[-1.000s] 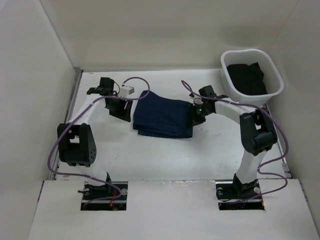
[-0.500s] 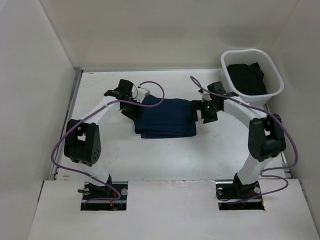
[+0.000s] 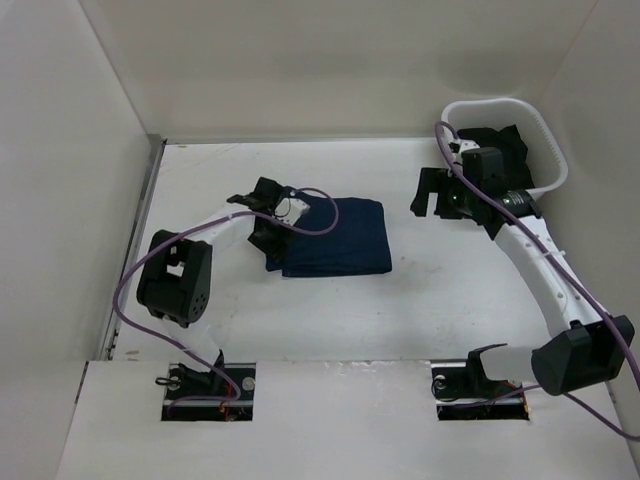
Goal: Fold and stack the trousers
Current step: Fold the trousers
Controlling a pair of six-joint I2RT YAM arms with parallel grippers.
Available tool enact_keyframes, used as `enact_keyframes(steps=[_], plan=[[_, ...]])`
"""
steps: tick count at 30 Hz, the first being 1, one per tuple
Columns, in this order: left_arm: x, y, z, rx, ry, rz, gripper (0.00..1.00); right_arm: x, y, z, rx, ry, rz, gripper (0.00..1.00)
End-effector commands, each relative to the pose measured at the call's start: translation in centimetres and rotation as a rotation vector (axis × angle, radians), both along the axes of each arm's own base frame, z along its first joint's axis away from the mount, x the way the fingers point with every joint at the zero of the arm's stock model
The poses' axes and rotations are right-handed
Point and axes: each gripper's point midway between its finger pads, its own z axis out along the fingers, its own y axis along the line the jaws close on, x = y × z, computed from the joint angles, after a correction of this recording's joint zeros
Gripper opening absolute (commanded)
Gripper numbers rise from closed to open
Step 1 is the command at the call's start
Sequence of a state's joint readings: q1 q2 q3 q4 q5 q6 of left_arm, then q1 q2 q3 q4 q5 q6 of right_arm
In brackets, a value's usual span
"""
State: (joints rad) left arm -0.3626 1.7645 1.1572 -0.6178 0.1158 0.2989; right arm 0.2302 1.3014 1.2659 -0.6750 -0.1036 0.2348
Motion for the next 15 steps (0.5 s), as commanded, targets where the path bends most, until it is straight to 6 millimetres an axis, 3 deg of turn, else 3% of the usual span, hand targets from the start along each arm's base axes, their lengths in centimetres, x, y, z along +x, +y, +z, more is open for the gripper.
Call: enact_keyframes(steps=[1, 6, 8, 12, 15], plan=[[1.2, -0.1, 5.4, -0.031, -0.137, 0.000, 0.49, 0.1, -3.0, 2.5, -0.073, -0.051, -0.158, 1.00], [2.0, 0.8, 14.6, -0.124, -0.342, 0.038, 0.54, -0.8, -7.2, 3.2, -0.202, -0.072, -0.308, 1.00], [1.9, 2.5, 17.7, -0.162, -0.423, 0.088, 0.55, -1.4, -8.4, 3.4, -0.246, -0.077, -0.339, 1.00], [1.7, 10.9, 22.1, -0.164, -0.603, 0.316, 0.58, -2.6, -10.0, 3.6, -0.263, -0.097, -0.378, 1.00], [0.7, 17.6, 23.8, -0.110, -0.734, 0.481, 0.62, -3.4, -10.9, 4.0, -0.240, -0.140, -0.412, 1.00]])
